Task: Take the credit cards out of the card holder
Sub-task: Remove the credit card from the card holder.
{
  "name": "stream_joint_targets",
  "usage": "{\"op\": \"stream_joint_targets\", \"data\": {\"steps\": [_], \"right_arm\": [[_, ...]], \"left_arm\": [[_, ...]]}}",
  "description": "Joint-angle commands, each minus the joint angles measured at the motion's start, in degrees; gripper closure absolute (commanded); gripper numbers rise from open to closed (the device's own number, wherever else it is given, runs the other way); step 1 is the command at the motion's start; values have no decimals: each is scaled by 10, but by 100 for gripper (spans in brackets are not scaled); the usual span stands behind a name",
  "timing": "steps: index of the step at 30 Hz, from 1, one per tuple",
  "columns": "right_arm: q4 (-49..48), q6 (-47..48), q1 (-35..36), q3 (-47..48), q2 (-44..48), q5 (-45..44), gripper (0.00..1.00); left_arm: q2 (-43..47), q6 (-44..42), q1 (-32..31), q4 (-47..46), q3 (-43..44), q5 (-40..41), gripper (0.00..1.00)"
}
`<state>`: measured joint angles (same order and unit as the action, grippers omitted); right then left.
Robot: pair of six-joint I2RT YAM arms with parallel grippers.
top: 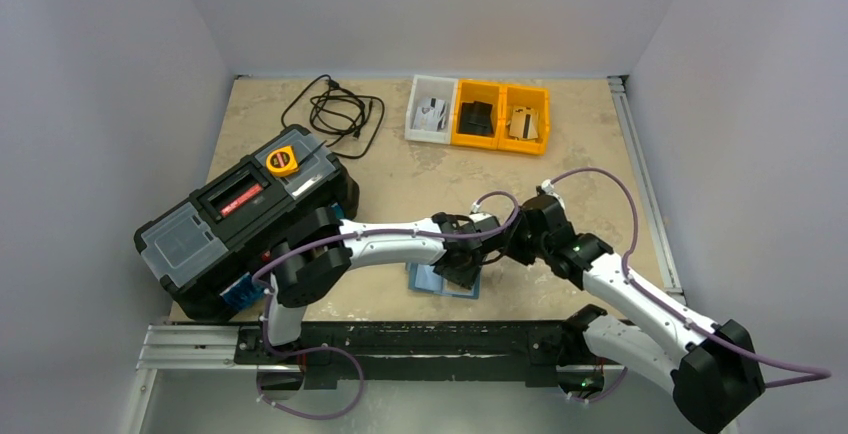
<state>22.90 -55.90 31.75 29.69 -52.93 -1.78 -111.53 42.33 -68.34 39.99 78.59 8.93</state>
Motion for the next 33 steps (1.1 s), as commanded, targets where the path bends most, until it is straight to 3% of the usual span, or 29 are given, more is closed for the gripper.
{"op": "stream_joint_targets", "data": {"steps": [1,8,13,24,33], "right_arm": [[-19,9,-4,-2,-9,11,64],[-34,20,-3,-10,-27,16,65],[-54,28,-2,-14,-45,40,66],[-72,52,7,-1,-62,76,66],[-99,43,62,10,-98,78,67]], "left_arm": [[-32,7,-2,21,9,21,60],[-26,16,0,9,-3,13,88],[2,15,8,-10,-18,-1,100],[156,43,51,-137,-128,-84,100],[201,102,99,-272,-233,-185,100]]}}
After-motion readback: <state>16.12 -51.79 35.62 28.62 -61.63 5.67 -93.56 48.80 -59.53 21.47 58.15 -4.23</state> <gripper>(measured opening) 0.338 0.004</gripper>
